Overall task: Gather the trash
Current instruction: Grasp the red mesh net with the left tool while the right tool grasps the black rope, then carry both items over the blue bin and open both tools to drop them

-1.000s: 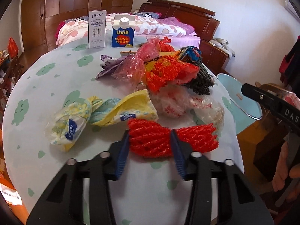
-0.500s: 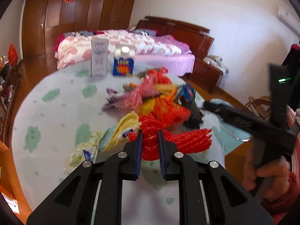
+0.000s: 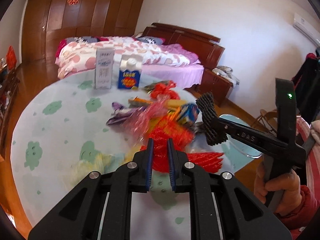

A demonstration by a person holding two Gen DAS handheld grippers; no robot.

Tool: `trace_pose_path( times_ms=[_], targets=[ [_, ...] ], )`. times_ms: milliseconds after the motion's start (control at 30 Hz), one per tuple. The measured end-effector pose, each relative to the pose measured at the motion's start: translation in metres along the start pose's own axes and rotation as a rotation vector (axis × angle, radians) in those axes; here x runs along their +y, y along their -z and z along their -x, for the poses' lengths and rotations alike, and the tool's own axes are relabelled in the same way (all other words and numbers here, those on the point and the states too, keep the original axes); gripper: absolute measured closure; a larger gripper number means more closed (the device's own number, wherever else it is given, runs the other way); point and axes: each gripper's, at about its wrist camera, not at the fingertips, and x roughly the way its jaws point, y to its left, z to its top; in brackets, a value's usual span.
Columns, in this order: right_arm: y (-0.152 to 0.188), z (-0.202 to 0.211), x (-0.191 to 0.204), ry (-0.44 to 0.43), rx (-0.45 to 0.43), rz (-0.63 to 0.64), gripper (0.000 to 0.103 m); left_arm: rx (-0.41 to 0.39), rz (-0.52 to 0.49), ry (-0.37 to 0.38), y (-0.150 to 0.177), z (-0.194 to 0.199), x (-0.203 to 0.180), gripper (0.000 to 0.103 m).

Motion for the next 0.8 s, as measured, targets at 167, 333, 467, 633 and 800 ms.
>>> trace_pose_path(
  times_ms=[167,333,467,633,800],
  targets=[
    [0.002,0.027,-0.012,0.002,-0.043,-0.008,0.09,-0.03,0.004,-0.021,-0.009,0.008,-0.005,0.092],
    [0.005,0.049,-0.027,0.029,-0.086,-0.018,0.09,-0.058,0.001,-0.027,-0.019,0.016,-0.015,0.093],
    [0.006,0.067,-0.049,0.062,-0.121,-0.05,0.09,-0.076,0.007,-0.025,-0.032,0.017,-0.027,0.093],
    [0.007,0.085,-0.075,0.121,-0.145,-0.084,0.09,-0.093,-0.015,-0.015,-0.045,0.005,-0.05,0.093],
    [0.01,0.1,-0.104,0.215,-0.158,-0.092,0.09,-0.09,-0.032,0.02,-0.053,-0.014,-0.08,0.093]
  ],
)
